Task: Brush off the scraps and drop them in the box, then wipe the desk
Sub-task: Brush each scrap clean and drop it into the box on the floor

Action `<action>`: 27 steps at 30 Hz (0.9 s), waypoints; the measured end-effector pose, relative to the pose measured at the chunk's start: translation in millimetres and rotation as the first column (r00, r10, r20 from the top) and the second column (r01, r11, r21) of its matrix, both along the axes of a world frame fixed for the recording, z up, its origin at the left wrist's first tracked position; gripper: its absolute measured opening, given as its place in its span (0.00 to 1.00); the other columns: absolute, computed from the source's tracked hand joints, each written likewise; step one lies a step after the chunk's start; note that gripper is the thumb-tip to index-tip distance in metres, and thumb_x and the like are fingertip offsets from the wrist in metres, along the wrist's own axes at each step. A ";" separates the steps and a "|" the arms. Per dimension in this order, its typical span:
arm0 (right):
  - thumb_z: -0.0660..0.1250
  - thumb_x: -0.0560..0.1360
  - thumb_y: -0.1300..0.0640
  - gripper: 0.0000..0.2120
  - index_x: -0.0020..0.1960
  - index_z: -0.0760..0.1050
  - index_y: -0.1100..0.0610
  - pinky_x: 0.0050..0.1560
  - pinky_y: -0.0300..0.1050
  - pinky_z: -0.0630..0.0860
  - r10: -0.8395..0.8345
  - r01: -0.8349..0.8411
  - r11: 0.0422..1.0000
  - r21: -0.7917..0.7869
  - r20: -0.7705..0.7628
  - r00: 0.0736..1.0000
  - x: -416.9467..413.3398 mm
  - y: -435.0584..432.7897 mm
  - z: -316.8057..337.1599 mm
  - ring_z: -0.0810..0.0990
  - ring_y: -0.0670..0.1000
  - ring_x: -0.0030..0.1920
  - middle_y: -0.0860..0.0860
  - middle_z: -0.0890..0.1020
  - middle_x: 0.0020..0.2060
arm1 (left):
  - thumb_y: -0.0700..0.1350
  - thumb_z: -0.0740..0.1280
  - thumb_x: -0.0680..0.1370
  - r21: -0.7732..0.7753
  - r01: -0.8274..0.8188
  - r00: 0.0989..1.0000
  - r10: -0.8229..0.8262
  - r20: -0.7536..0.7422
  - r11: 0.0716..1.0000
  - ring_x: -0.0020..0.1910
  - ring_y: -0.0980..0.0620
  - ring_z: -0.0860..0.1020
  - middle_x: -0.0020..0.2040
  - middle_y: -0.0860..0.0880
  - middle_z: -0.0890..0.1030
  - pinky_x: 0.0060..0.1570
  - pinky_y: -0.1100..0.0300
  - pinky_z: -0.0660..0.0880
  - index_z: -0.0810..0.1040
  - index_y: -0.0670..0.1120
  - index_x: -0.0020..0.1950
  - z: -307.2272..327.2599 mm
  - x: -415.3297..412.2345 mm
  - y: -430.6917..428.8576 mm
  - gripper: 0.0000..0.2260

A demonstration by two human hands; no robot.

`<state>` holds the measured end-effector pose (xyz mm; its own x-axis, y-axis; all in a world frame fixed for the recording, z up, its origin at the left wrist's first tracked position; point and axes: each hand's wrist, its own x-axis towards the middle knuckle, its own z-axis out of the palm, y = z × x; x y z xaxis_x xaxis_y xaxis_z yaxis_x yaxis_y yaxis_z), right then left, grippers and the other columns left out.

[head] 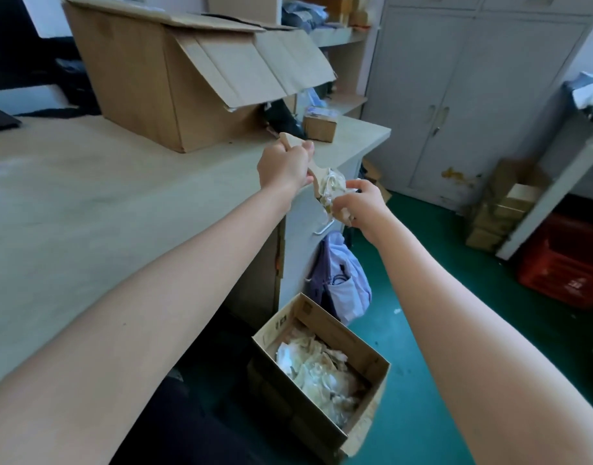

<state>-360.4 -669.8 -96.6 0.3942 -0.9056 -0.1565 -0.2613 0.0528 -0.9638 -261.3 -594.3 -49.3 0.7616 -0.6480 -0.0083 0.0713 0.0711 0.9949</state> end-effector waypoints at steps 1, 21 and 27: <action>0.63 0.66 0.72 0.28 0.65 0.68 0.58 0.37 0.45 0.71 -0.006 0.006 1.000 0.003 -0.005 1.000 -3.0 -1.7 -3.7 0.75 0.55 0.46 0.56 0.75 0.52 | 0.42 0.65 0.77 0.005 0.007 1.000 -0.007 0.002 1.000 0.47 0.49 0.79 0.48 0.49 0.79 0.36 0.63 0.79 0.76 0.45 0.49 -3.5 -4.2 -1.4 0.03; 0.62 0.68 0.71 0.24 0.63 0.69 0.58 0.26 0.38 0.68 0.107 -0.042 0.958 0.283 -0.217 0.970 -12.7 7.6 -173.5 0.72 0.51 0.30 0.53 0.75 0.37 | 0.44 0.67 0.76 0.367 -0.017 1.000 0.015 0.008 0.930 0.53 0.43 0.80 0.52 0.42 0.81 0.56 0.48 0.78 0.76 0.49 0.43 -171.8 -20.4 6.7 0.02; 0.61 0.69 0.71 0.24 0.63 0.69 0.58 0.34 0.42 0.71 0.102 -0.007 0.941 0.337 -0.265 0.959 -15.3 3.3 -217.8 0.72 0.51 0.32 0.53 0.73 0.33 | 0.46 0.66 0.76 0.466 0.011 0.997 -0.046 0.062 0.885 0.51 0.45 0.81 0.45 0.48 0.80 0.55 0.49 0.78 0.76 0.51 0.42 -210.0 -18.1 9.7 0.03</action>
